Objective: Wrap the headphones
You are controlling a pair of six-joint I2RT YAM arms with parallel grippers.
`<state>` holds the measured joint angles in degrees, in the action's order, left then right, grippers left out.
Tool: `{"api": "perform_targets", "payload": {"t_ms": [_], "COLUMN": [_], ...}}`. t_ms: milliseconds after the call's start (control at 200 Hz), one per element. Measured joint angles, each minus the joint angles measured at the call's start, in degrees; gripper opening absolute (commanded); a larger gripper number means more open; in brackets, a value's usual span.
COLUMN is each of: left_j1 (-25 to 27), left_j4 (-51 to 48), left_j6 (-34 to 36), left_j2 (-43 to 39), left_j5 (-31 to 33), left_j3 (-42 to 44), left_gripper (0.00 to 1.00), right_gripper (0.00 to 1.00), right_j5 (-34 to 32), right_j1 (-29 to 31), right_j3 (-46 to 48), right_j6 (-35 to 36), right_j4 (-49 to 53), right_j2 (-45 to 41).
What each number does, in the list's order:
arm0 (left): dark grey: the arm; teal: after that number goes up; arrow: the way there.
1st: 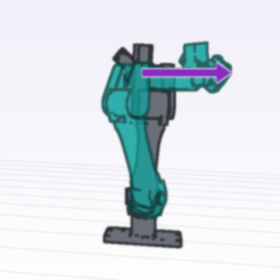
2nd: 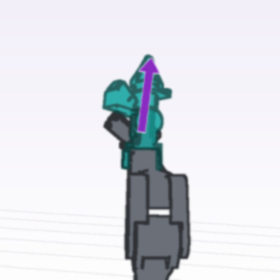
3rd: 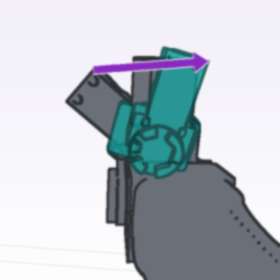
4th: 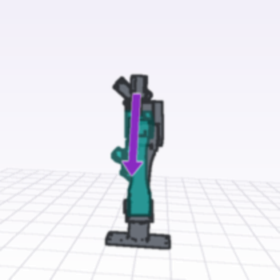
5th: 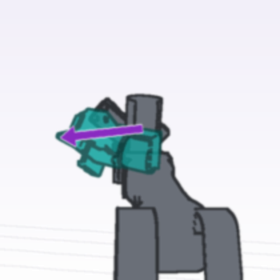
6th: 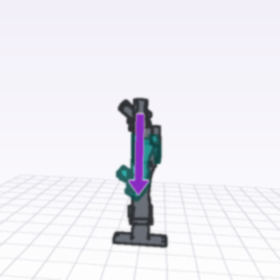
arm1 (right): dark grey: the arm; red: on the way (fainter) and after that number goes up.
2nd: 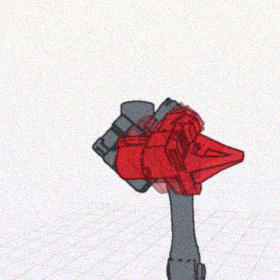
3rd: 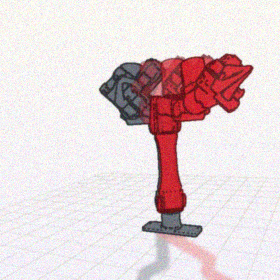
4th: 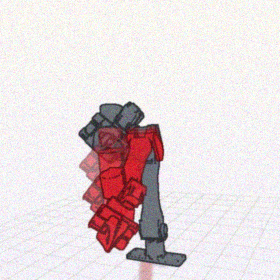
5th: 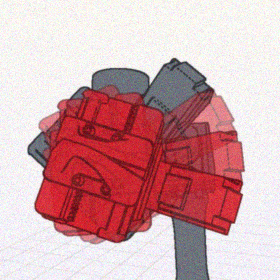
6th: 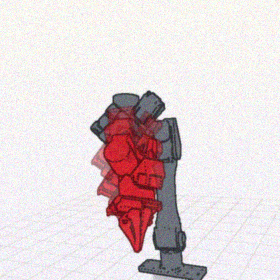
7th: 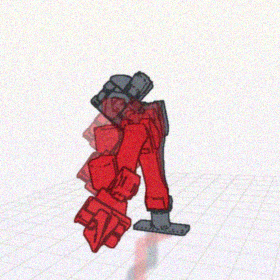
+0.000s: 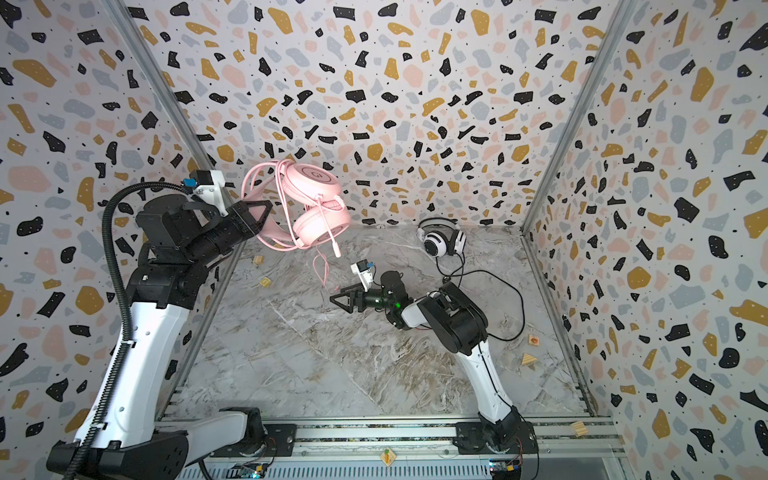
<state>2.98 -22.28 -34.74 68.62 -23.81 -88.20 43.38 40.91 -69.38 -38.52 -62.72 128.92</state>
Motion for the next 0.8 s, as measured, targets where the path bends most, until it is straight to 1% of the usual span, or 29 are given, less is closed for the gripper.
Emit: {"api": "perform_targets", "payload": {"t_ms": [85, 140, 175, 220, 245, 255, 285, 310, 350, 380, 456, 541, 576, 701, 796], "left_j1": [0.0, 0.0, 0.0, 0.0, 0.0, 0.0, 0.0, 0.0, 0.0, 0.0, 0.0, 0.0, 0.0, 0.0, 0.0], "left_j4": [-0.6, -0.7, -0.7, -0.7, -0.8, -0.8, -0.8, -0.8, -0.9, -0.9, -1.3, -1.1, -0.9, -0.4, -0.4], "left_j6": [0.0, 0.0, 0.0, 0.0, 0.0, 0.0, 0.0, 0.0, 0.0, 0.0, 0.0, -0.5, -0.8, -1.4, -1.4], "left_j2": [0.0, 0.0, 0.0, 0.0, 0.0, 0.0, 0.0, 0.0, 0.0, 0.1, 0.5, 0.8, 0.9, 1.6, 2.6], "left_j5": [-0.3, -0.5, -0.6, -0.8, -0.8, -0.7, -0.7, -0.7, -0.7, -0.7, -0.7, -0.7, -0.7, -0.6, 0.1], "left_j3": [0.0, 0.0, 0.0, 0.0, 0.0, 0.0, 0.0, 0.0, 0.0, 0.0, -0.8, -1.0, -1.0, -1.0, -1.8], "left_gripper": [0.0, 0.0, 0.0, 0.0, 0.0, 0.0, 0.0, 0.0, 0.0, 0.0, 0.0, 0.0, 0.0, 0.0, 0.0], "right_gripper": [0.87, 0.84, 0.78, 0.68, 0.61, 0.6, 0.53, 0.5, 0.49, 0.48, 0.42, 0.22, 0.18, 0.06, 0.04], "right_j5": [-0.1, 0.1, 0.2, 0.3, 0.5, 0.5, 0.7, 0.8, 0.9, 0.9, 1.0, 1.0, 1.0, 1.0, 1.1], "right_j1": [1.3, 1.4, 1.4, 1.4, 1.4, 1.4, 1.4, 1.4, 1.4, 1.3, 1.3, 1.3, 1.3, 1.0, 0.7], "right_j3": [-2.6, -4.5, -5.6, -6.8, -7.5, -7.7, -8.1, -8.3, -8.2, -7.8, -5.5, -1.9, -0.4, 3.3, 6.3], "right_j6": [1.8, 2.9, 3.5, 4.2, 4.5, 4.4, 4.8, 5.2, 5.3, 5.3, 5.4, 5.6, 5.3, 4.7, 4.1], "right_j4": [1.0, 1.7, 2.0, 2.4, 2.6, 2.7, 2.8, 2.9, 2.9, 2.8, 1.9, 0.9, 0.5, -1.1, -3.0], "right_j2": [0.4, 0.9, 1.2, 1.7, 2.1, 2.2, 2.5, 2.8, 3.0, 3.0, 2.9, 2.9, 2.9, 2.7, 1.1]}}
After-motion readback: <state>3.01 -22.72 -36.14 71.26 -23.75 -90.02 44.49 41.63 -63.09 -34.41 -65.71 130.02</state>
